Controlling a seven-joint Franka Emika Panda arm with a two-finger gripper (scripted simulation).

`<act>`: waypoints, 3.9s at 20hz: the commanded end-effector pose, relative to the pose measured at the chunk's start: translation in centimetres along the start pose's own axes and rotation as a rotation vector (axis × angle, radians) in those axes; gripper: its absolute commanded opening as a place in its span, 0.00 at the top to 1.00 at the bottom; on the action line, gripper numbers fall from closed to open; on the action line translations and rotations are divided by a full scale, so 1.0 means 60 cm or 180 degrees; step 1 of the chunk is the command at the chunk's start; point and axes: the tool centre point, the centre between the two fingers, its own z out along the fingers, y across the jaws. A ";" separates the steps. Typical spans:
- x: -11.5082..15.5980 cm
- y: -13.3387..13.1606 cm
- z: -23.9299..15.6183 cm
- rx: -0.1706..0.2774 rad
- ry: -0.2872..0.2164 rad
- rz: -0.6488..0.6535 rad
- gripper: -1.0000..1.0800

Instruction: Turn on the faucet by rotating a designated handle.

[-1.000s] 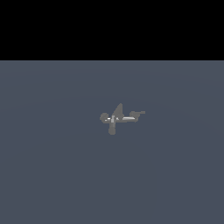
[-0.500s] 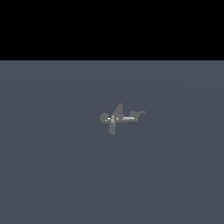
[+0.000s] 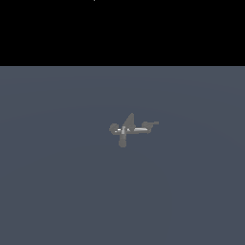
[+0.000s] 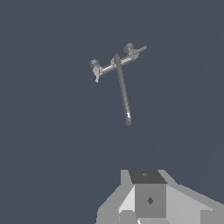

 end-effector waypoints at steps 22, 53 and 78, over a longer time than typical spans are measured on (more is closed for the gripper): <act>0.240 -0.034 0.257 -0.0004 -0.0012 0.1698 1.00; 0.502 0.102 0.548 -0.0034 -0.0018 0.3706 1.00; 0.467 0.156 0.556 -0.0028 -0.0021 0.3771 1.00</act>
